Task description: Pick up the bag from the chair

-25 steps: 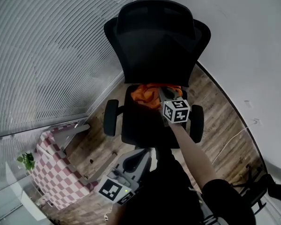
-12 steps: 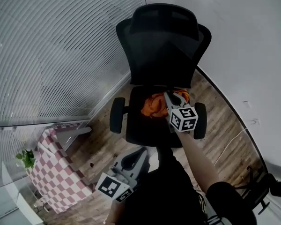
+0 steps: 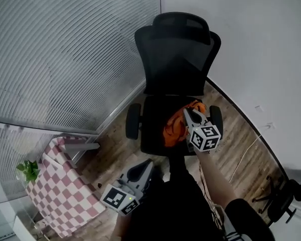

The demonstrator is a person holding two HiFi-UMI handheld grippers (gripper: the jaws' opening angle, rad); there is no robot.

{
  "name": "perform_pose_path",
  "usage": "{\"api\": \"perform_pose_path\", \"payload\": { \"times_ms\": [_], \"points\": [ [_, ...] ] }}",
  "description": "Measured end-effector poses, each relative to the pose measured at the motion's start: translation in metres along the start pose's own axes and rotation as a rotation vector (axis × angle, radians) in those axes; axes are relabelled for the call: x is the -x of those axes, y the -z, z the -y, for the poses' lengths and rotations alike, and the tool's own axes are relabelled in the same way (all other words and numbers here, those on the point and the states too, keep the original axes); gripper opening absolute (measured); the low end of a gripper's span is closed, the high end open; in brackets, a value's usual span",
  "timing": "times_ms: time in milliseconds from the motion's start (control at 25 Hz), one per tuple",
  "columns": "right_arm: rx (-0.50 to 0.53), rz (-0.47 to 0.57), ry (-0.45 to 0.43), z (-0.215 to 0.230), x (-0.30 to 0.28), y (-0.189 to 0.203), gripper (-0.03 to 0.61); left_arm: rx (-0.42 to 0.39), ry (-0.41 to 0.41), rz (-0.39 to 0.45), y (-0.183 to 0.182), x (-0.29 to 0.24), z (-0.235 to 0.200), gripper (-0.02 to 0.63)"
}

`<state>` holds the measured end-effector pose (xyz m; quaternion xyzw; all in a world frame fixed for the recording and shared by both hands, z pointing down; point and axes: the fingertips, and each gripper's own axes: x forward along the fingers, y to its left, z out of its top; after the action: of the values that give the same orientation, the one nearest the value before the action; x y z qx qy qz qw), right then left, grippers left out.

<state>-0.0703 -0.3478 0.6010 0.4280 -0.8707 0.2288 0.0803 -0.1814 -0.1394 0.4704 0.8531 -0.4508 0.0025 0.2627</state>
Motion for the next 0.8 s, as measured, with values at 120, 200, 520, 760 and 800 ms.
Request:
{"api": "perform_pose_path", "payload": {
  "times_ms": [120, 200, 520, 760, 800],
  "points": [
    [0.013, 0.031, 0.007, -0.024, 0.023, -0.003, 0.021, -0.009, 0.029, 0.008, 0.007, 0.027, 0.001, 0.034],
    [0.016, 0.053, 0.005, -0.042, 0.042, -0.004, 0.021, -0.018, 0.056, 0.007, 0.013, 0.042, 0.004, 0.034],
    [0.018, 0.101, 0.030, -0.100, 0.113, 0.003, 0.021, -0.042, 0.161, -0.030, 0.035, 0.082, 0.016, 0.034],
    [0.015, 0.128, 0.030, -0.127, 0.166, 0.019, 0.020, -0.072, 0.215, -0.033, 0.046, 0.089, 0.032, 0.034],
    [0.012, 0.129, 0.024, -0.132, 0.174, 0.022, 0.020, -0.070, 0.221, -0.034, 0.049, 0.089, 0.034, 0.034]
  ]
}}
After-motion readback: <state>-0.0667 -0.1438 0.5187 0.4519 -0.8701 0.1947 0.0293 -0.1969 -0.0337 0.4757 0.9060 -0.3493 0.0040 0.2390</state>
